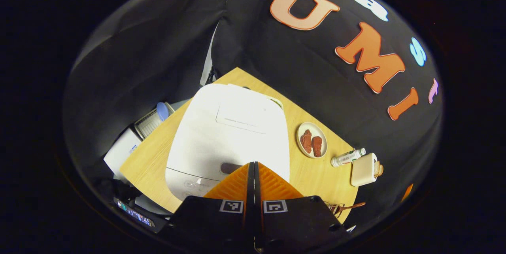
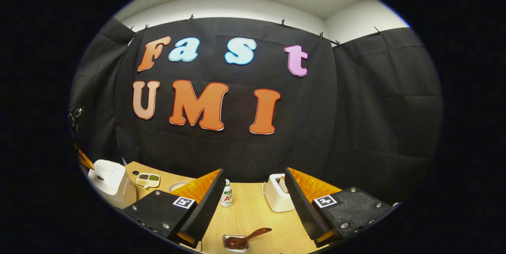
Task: Close the left gripper, press the button to open the rice cooker; take a wooden spoon from the chopstick holder with the right hand, scoop a spoonful of rice and pour it into the rice cooker, then put the wooden spoon back into the chopstick holder.
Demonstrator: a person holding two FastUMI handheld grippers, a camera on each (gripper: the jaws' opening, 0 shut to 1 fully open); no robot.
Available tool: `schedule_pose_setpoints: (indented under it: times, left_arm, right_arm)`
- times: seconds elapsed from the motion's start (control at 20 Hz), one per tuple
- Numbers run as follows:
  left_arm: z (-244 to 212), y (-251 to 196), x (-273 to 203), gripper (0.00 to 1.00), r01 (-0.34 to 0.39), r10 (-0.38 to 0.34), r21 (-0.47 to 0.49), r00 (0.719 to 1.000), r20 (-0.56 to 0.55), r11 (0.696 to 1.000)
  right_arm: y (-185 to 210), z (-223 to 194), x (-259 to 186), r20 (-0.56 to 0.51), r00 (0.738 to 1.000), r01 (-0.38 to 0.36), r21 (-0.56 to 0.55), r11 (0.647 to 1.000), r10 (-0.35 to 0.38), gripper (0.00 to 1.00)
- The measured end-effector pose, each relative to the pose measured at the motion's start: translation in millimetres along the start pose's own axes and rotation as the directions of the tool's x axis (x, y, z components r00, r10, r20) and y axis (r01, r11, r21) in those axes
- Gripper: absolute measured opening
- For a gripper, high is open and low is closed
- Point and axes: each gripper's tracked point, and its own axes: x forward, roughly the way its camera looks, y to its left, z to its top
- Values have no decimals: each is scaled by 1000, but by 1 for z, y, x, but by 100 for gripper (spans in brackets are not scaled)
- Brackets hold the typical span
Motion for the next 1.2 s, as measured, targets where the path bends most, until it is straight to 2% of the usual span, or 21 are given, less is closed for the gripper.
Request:
schedule_pose_setpoints:
  times: [0.3, 0.35, 0.6, 0.85, 1.05, 1.2]
  left_arm:
    - [-21, 18, 37, 5, -13, 6, -62, 993, -114, 998]
    - [-23, 18, 41, 5, -1, -8, -81, 993, -119, 997]
    - [-20, 15, 40, 5, -5, 0, -47, 995, -101, 999]
    - [19, -2, 6, 5, 47, -48, 15, 995, 91, 999]
    - [57, -18, -18, 5, 98, -101, 27, 964, 247, 995]
    - [69, -22, -28, 5, 104, -112, 42, 941, 320, 994]
  right_arm:
    - [-3, -24, 4, -51, 999, 18, -17, 1000, -18, 94]
    - [-2, -26, 6, -56, 998, 17, -17, 1000, -18, 94]
    - [2, -40, 13, -89, 996, 2, -13, 1000, -3, 94]
    - [1, -62, 17, -139, 990, -17, -6, 1000, 16, 94]
    - [1, -75, 21, -162, 986, -28, 17, 999, 30, 94]
    - [0, -87, 23, -184, 982, -34, 28, 999, 38, 94]
